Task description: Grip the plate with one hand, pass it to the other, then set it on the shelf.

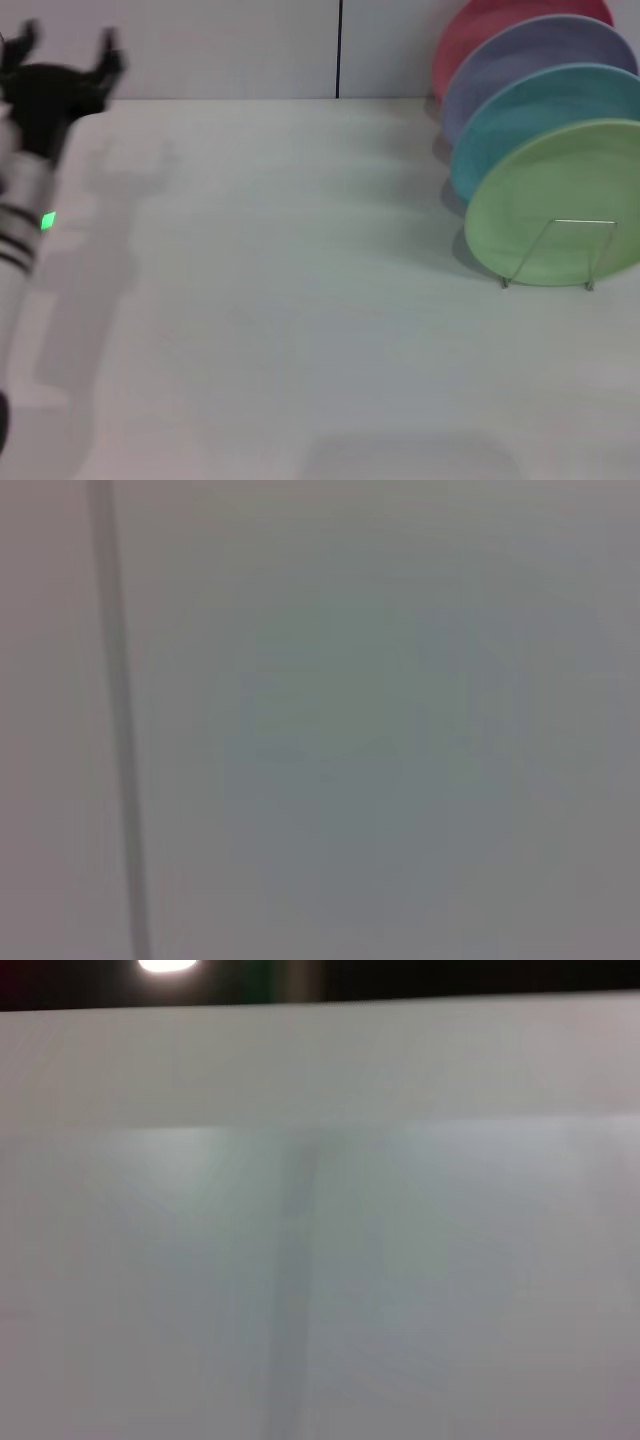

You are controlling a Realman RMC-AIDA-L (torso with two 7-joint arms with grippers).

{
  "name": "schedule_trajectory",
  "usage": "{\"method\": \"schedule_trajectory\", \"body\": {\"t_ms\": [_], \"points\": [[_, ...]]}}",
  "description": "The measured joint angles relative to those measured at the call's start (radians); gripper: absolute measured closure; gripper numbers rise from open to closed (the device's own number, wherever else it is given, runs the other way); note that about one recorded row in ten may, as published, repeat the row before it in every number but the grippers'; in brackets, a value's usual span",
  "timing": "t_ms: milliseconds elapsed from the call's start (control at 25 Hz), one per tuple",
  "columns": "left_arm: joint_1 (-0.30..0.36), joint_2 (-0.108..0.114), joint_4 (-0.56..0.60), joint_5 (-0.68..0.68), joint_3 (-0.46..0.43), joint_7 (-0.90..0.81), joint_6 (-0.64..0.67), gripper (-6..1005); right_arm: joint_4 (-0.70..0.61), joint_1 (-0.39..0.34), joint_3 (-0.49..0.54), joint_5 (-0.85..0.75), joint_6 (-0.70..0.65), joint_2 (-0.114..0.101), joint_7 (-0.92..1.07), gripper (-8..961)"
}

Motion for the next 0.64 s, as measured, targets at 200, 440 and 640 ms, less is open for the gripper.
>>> {"method": "schedule_trajectory", "body": {"t_ms": [200, 440, 640], "points": [[-0.002, -0.002, 0.126, -0.001, -0.018, -0.056, 0.112, 147, 0.345, 0.016, 0.134, 0.117, -0.025, 0.003, -0.151, 432], [0.002, 0.000, 0.174, 0.000, -0.060, -0.059, 0.108, 147, 0.531, -0.015, 0.254, 0.127, -0.029, 0.009, -0.238, 430], [0.004, 0.001, 0.184, 0.002, -0.063, -0.049, 0.108, 147, 0.579, -0.036, 0.259, 0.129, -0.023, 0.009, -0.258, 429]]}}
